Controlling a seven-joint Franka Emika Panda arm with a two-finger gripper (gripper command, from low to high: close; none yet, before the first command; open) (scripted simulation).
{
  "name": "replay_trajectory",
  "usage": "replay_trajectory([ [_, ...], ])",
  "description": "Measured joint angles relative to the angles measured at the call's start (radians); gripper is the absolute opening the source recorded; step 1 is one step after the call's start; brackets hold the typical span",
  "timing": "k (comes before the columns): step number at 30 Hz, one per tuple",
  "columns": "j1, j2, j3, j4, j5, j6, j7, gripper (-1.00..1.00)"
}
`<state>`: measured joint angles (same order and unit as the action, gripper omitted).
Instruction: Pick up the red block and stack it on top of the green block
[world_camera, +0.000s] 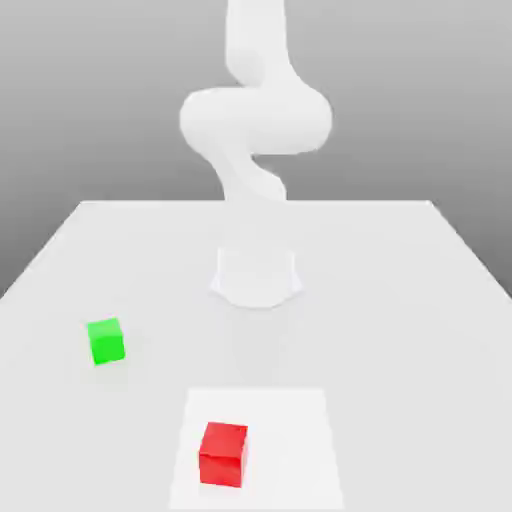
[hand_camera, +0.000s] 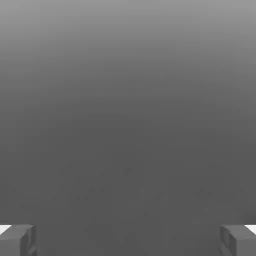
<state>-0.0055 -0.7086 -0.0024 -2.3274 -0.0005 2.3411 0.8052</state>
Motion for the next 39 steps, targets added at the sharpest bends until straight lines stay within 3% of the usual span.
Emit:
replay_trajectory([
  [22, -0.046, 0.804, -0.028, -0.241, 0.009, 0.361, 0.036, 0.0],
  [28, -0.054, 1.021, -0.02, -0.228, 0.025, 0.528, 0.027, 0.0],
  [29, -0.055, 1.042, -0.018, -0.225, 0.027, 0.545, 0.026, -1.0],
  [35, -0.056, 1.052, -0.016, -0.224, 0.025, 0.554, 0.027, -1.0],
  [39, -0.053, 0.951, -0.022, -0.239, 0.018, 0.468, 0.032, -1.0],
])
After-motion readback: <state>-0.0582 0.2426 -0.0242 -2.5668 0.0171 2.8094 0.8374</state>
